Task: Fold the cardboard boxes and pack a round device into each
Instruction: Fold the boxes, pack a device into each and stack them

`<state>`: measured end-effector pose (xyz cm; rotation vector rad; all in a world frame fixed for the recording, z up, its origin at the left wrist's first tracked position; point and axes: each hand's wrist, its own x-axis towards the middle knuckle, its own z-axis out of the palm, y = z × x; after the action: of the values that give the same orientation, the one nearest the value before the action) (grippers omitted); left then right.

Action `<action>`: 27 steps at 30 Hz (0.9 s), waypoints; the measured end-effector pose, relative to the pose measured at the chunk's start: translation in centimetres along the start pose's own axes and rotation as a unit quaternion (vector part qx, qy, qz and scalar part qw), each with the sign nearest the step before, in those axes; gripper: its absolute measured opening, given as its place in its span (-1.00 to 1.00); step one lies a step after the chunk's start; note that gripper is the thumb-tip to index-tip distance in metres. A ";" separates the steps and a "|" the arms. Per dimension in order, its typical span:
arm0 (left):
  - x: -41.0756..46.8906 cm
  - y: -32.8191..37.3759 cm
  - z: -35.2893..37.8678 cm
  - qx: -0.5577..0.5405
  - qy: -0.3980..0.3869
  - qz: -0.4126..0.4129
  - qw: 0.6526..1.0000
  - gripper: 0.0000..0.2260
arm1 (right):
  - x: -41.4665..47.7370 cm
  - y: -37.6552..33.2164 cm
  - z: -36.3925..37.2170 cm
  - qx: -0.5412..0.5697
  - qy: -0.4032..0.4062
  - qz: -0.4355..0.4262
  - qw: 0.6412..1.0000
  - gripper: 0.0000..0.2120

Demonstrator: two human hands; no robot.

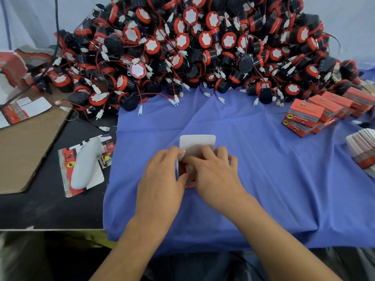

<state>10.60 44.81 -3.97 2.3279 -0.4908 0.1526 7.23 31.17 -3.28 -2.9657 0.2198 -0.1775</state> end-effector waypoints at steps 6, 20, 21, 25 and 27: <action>-0.1 0.5 -0.7 0.103 -0.036 0.042 0.993 -0.83 | -0.2 0.6 0.0 0.037 0.006 -0.008 0.999 -0.67; 1.0 0.5 -2.3 0.212 -0.158 0.059 0.963 -0.85 | -0.6 1.8 -0.4 0.123 -0.009 -0.054 0.991 -0.74; 1.1 0.7 -2.4 0.192 -0.158 0.053 0.967 -0.88 | -0.7 1.8 -0.3 0.118 -0.001 -0.056 0.991 -0.75; 1.1 0.7 -2.3 0.130 -0.176 0.034 0.975 -0.94 | -1.0 1.8 0.0 0.126 0.027 -0.044 0.991 -0.79; 1.1 0.6 -2.3 0.148 -0.186 0.038 0.971 -0.92 | -1.3 1.8 0.3 0.138 0.045 -0.041 0.989 -0.80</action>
<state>11.47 45.62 -1.67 2.6447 -0.7880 -0.1940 5.75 29.61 -3.99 -2.6960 0.0756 -0.3233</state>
